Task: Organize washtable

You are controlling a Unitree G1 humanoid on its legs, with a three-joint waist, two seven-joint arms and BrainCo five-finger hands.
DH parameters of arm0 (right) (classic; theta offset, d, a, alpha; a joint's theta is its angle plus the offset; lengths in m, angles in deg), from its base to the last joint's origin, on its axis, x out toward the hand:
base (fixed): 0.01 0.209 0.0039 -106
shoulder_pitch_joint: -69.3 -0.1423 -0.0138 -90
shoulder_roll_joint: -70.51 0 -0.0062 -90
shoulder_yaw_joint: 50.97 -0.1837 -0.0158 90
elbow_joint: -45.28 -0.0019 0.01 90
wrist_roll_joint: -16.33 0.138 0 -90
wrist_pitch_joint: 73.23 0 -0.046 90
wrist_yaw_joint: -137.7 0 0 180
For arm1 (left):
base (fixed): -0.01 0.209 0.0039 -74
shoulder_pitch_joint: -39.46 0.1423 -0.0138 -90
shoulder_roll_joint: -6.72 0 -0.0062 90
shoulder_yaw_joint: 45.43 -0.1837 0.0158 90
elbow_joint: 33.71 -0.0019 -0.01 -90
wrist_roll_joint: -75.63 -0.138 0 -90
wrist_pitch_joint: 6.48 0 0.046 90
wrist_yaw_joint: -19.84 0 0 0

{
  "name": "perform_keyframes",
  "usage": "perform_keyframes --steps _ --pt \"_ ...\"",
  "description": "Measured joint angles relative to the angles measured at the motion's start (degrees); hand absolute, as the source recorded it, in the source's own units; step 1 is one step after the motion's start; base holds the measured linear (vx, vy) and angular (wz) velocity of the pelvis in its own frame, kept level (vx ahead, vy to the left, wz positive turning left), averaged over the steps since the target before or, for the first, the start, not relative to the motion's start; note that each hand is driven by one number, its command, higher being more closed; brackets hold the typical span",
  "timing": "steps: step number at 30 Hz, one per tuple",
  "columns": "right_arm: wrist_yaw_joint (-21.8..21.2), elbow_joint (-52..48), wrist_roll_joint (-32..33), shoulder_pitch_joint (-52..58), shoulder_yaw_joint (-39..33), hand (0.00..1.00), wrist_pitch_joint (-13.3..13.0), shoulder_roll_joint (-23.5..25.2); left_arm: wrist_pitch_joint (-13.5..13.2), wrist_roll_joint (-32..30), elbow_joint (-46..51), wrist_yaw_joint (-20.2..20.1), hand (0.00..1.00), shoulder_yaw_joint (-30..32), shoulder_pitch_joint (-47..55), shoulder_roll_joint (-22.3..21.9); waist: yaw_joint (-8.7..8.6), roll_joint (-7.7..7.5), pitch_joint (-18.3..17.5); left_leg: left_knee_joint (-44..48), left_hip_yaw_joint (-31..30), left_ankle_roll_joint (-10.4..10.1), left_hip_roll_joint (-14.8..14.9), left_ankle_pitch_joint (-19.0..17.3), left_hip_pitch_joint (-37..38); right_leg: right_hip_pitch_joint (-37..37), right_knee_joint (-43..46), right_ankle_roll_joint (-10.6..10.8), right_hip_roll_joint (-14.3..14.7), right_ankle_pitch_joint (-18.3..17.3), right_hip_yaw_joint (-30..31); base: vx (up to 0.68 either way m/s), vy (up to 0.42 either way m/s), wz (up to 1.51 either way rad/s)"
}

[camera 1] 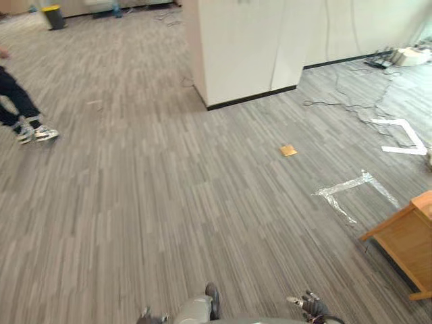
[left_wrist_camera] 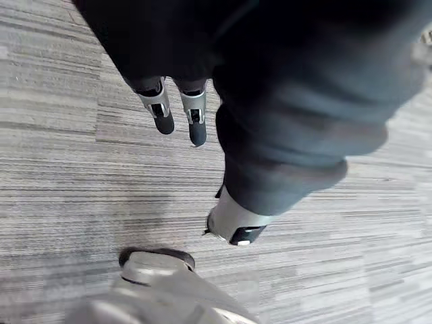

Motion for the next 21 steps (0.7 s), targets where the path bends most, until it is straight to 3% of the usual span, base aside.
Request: perform_keyframes --steps 1,3,4,7,8,10,11,12,13,21 --pt "0.0 1.2 0.1 0.1 -0.9 0.00 0.3 1.4 0.2 0.0 -0.2 -0.1 0.00 -0.6 -0.2 0.8 0.15 -0.96 0.9 -1.8 2.0 1.2 -0.4 -0.3 4.3 -3.7 10.4 0.2 -1.1 0.1 0.1 0.64 0.315 -0.92" --pt "-0.1 1.8 0.2 -0.3 -1.7 0.00 0.7 1.5 0.2 -0.1 -0.7 -0.3 0.00 -1.3 -0.8 1.9 -0.04 -1.18 1.2 -5.8 2.1 1.3 -0.8 -0.8 11.6 -5.5 15.9 -1.7 -2.4 -1.1 -3.4 0.44 0.194 -0.81" --pt "-0.1 1.7 0.1 0.0 -1.5 0.00 0.5 1.4 0.1 -0.4 -0.7 -0.5 0.00 -1.6 -1.5 1.8 -0.42 -0.23 1.4 -8.8 1.7 0.9 -0.5 -1.3 16.2 -5.9 13.8 -2.8 -2.4 -1.8 -6.3 0.27 0.103 -0.55" --pt "-0.2 1.5 0.2 -0.7 -1.3 0.00 0.4 1.8 -0.8 -0.5 -0.5 -0.6 0.00 -1.5 -4.7 3.1 -3.17 -1.04 0.8 -12.5 2.1 0.0 -0.5 -2.2 20.9 -9.7 2.2 -2.4 -0.8 -0.8 -8.5 0.30 0.074 -0.07" --pt "-0.2 1.4 0.2 -0.7 -1.4 0.00 0.4 1.7 -1.2 -0.5 -0.3 -0.6 0.00 -1.5 -5.0 3.1 -3.26 -1.04 0.8 -12.9 2.2 -0.2 -0.5 -2.4 21.6 -10.4 -1.0 -2.4 -0.2 0.6 -7.8 0.33 0.045 0.03" --pt "-0.2 1.6 0.3 -0.4 -1.5 0.00 0.4 1.7 -1.7 -0.5 0.1 -0.8 0.00 -0.5 -5.0 2.9 -2.95 -1.73 0.8 -12.8 2.2 -2.1 -1.2 -3.5 23.7 -10.6 -9.3 -3.1 1.2 9.2 -4.4 0.29 0.017 0.06" --pt "-0.1 1.8 0.1 0.2 -1.5 0.00 0.4 1.7 -1.6 -0.5 0.1 -0.7 0.00 0.1 -4.1 2.9 -2.95 -2.97 0.6 -12.8 1.8 -3.7 -2.5 -4.7 25.6 -10.1 -10.5 -3.2 0.8 17.2 -3.4 0.30 -0.047 0.13" --pt "-0.3 1.9 0.1 0.8 -1.6 0.00 0.5 1.0 -1.5 -0.5 0.0 -0.4 0.00 1.0 -2.9 2.1 -2.62 -2.12 0.3 -12.8 1.4 -4.3 -2.2 -5.8 27.6 -8.9 -9.4 -3.2 0.9 16.3 -3.5 0.30 -0.047 0.10" --pt "-0.7 2.8 0.0 3.8 -1.4 0.00 1.0 -0.6 -1.4 -0.7 0.4 -0.7 0.00 -0.6 -1.4 1.1 -2.88 -0.53 2.2 -12.9 0.0 -5.9 1.0 -9.2 27.8 -0.7 -26.9 -3.8 4.2 23.6 -4.7 0.11 -0.030 -0.01" --pt "-0.3 1.6 0.2 4.9 -1.7 0.00 0.3 0.3 -1.6 -0.5 0.3 -0.8 0.00 -1.8 -1.4 1.3 -3.65 -0.97 2.8 -12.4 2.4 -6.5 1.2 -9.5 27.3 -2.5 -26.6 -4.0 5.4 24.1 -0.9 -0.01 -0.012 -0.22"
